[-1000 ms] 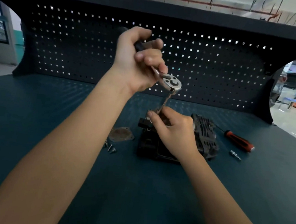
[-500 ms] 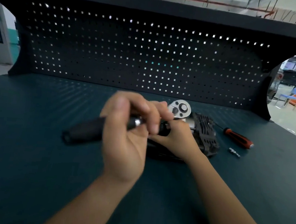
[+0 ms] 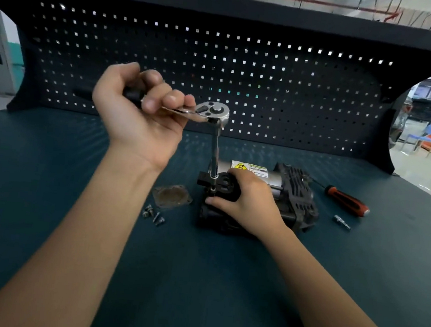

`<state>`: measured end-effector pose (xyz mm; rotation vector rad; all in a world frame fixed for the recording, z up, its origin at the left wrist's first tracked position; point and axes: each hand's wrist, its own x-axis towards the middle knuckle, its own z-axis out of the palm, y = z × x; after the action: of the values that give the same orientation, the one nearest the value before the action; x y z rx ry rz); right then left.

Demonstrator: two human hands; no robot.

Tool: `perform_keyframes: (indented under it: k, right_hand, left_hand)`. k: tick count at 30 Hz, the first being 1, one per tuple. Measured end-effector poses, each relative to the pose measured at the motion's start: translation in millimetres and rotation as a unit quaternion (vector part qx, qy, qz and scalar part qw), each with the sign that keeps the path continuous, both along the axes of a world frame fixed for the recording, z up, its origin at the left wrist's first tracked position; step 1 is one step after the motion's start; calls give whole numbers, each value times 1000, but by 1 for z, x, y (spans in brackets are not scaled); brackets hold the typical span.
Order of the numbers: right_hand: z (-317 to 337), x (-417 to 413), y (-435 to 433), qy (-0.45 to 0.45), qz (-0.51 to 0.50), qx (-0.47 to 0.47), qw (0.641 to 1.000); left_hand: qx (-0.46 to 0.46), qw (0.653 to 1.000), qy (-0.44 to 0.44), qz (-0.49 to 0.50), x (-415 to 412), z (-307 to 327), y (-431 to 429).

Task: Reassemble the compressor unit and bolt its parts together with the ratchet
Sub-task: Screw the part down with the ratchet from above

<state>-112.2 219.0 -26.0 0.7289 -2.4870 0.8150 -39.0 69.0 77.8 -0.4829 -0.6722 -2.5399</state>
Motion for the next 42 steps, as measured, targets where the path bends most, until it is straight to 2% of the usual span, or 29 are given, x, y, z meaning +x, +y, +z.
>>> perform_keyframes:
  k: [8, 12, 14, 17, 19, 21, 23, 26, 28, 29, 30, 32, 33, 34, 36, 38, 40, 42]
  right_hand:
    - [2, 4, 0, -13, 7, -10, 1000]
    - [2, 3, 2, -8, 8, -10, 1000]
    - [2, 3, 2, -4, 9, -7, 1000]
    - [3, 2, 1, -2, 4, -8, 1000]
    - [3, 3, 1, -11, 6, -18, 1000]
    - [2, 6, 1, -26, 6, -23, 999]
    - [1, 6, 1, -25, 2, -28, 999]
    - [-4, 7, 1, -27, 5, -25, 999]
    - [-4, 12, 2, -40, 3, -7, 999]
    - [-3, 17, 2, -9, 4, 10, 1000]
    - [1, 22, 0, 68, 1, 34, 997]
    - [3, 31, -8, 276, -6, 20, 961]
    - [1, 38, -18, 325, 7, -11, 946]
    - [-2, 46, -30, 333, 39, -22, 942]
    - [-13, 62, -56, 276, 117, 25, 954]
    - [-29, 70, -75, 198, 155, 90, 964]
    - [-34, 65, -83, 125, 135, 122, 975]
    - [-35, 54, -84, 76, 73, 152, 983]
  left_hand:
    - [-96, 978, -62, -174, -27, 28, -5]
    - [-119, 942, -110, -295, -41, 44, 1]
    - [-158, 917, -125, -343, -47, 50, 5]
    - [-256, 898, -133, -333, -49, 53, 17]
    - [-286, 904, -125, -293, -42, 49, 23]
    - [-238, 932, -84, -261, -30, 43, 24]
    - [-98, 954, -21, -281, -20, 40, 14]
    - [73, 953, 82, -282, -11, 44, -10]
    - [122, 946, 147, -263, -5, 46, -30]
    - [133, 942, 172, -256, -4, 44, -41]
    - [141, 939, 184, -255, -2, 40, -54]
    - [151, 940, 171, -254, -2, 28, -78]
    - [156, 946, 148, -244, -4, 19, -90]
    - [161, 954, 114, -226, -6, 8, -100]
    - [179, 966, 45, -181, -13, -16, -119]
    - [234, 960, 11, -155, -19, -36, -137]
    - [302, 943, 15, -138, -24, -47, -154]
    - [323, 939, 26, -116, -27, -53, -169]
